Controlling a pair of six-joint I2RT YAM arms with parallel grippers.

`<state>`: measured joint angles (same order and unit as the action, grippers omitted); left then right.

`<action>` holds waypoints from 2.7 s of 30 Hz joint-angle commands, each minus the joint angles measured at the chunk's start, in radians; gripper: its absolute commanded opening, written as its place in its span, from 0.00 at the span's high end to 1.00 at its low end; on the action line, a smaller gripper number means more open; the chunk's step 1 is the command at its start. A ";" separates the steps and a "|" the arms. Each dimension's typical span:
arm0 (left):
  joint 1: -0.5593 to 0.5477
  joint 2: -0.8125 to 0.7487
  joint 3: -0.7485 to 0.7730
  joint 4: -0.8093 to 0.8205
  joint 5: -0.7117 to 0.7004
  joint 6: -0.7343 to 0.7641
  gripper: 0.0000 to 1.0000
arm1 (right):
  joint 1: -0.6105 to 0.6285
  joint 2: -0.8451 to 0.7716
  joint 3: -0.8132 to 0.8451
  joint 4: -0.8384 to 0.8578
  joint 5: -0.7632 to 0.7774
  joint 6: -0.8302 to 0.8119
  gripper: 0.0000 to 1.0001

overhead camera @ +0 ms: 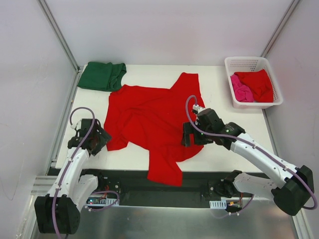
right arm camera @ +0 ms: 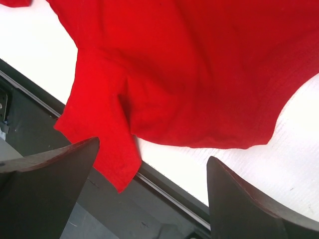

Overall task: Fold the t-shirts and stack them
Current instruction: Flatten the tshirt out

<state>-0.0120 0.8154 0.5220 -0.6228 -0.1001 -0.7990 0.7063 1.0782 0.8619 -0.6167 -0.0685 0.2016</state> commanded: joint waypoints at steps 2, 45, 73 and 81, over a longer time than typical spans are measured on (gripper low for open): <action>0.001 0.059 -0.075 0.190 0.037 0.047 0.45 | -0.001 0.009 0.040 0.031 -0.022 -0.001 0.06; 0.001 0.155 -0.082 0.307 0.171 0.084 1.00 | 0.168 -0.265 -0.210 -0.066 0.061 0.111 0.03; 0.001 0.157 -0.062 0.344 0.237 0.115 1.00 | 0.752 -0.051 -0.328 0.307 0.249 0.501 0.04; 0.001 0.137 -0.065 0.356 0.252 0.138 1.00 | 0.838 0.069 -0.262 0.262 0.366 0.703 0.14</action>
<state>-0.0120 0.9787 0.4374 -0.2890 0.1287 -0.6933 1.5078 1.1149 0.5480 -0.3485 0.2062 0.7662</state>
